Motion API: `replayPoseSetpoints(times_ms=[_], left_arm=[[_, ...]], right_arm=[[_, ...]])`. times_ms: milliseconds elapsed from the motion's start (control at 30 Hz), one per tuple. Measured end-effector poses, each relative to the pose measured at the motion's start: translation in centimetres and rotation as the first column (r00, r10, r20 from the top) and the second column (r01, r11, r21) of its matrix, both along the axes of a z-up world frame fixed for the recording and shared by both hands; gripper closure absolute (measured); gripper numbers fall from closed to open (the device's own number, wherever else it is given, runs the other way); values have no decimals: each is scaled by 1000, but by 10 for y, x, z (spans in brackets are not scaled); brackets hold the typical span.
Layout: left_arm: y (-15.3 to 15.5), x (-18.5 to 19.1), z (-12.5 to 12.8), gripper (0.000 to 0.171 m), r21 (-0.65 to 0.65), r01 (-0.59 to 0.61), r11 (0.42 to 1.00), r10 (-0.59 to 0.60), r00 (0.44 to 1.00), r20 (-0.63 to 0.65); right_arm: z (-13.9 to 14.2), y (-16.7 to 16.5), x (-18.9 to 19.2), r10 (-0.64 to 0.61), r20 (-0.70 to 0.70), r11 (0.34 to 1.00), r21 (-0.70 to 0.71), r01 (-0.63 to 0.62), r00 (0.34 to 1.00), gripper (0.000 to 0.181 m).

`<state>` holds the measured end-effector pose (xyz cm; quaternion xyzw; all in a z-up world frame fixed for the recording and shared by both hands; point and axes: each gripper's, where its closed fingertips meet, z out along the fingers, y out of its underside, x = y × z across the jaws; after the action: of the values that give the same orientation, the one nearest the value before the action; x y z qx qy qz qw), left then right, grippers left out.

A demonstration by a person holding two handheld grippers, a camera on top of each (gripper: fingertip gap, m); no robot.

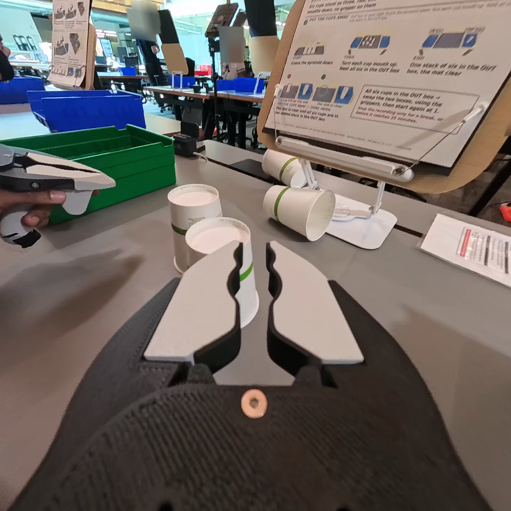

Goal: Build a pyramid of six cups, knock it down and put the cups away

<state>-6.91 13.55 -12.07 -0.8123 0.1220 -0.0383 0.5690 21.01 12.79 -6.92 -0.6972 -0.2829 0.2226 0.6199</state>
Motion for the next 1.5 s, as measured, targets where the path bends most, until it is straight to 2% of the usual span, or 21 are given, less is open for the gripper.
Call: replayPoseSetpoints(times_ms=[333, 533, 667, 867, 1000, 1100, 1167, 1267, 1333, 1433, 1500], left_arm=[[-1, 3, -1, 171, -4, 7, 1000, -7, 1000, -4], [-1, 4, -4, 171, -13, 14, 1000, -14, 1000, -9], [-1, 4, -5, 171, -16, 15, 1000, -15, 1000, -10], [-1, 7, -7, 171, -24, 21, 999, -21, 1000, -16], [-2, 10, -8, 171, -27, 25, 999, -26, 999, -24], [-3, 12, -10, 171, -32, 28, 999, -29, 999, -32], [-3, 13, -10, 171, -32, 29, 999, -30, 999, -37], [-2, 13, -11, 171, -35, 30, 999, -31, 999, -40], [-2, 13, -12, 171, -39, 31, 999, -32, 999, -40], [-2, 13, -13, 171, -40, 33, 999, -34, 999, -39], [-2, 13, -13, 171, -41, 35, 999, -36, 999, -38]], right_arm=[[-11, -36, -6, 134, 37, 989, -71, -131, 990, 146], [-27, -71, 0, 203, 46, 964, -187, -191, 978, 138], [-44, -116, 0, 346, -8, 874, -361, -325, 938, 127], [-56, -168, 12, 453, -62, 772, -472, -426, 889, 123], [-59, -206, 16, 577, -87, 658, -538, -526, 812, 131], [-67, -229, 9, 659, -33, 598, -583, -550, 751, 131], [-75, -239, 1, 690, 14, 583, -604, -544, 723, 135], [-86, -244, -10, 703, 54, 580, -621, -528, 709, 153], [-83, -248, -16, 718, 8, 549, -621, -560, 696, 167], [-76, -245, -21, 711, -71, 525, -609, -595, 700, 173], [-70, -241, -21, 701, -101, 532, -586, -612, 706, 177]])
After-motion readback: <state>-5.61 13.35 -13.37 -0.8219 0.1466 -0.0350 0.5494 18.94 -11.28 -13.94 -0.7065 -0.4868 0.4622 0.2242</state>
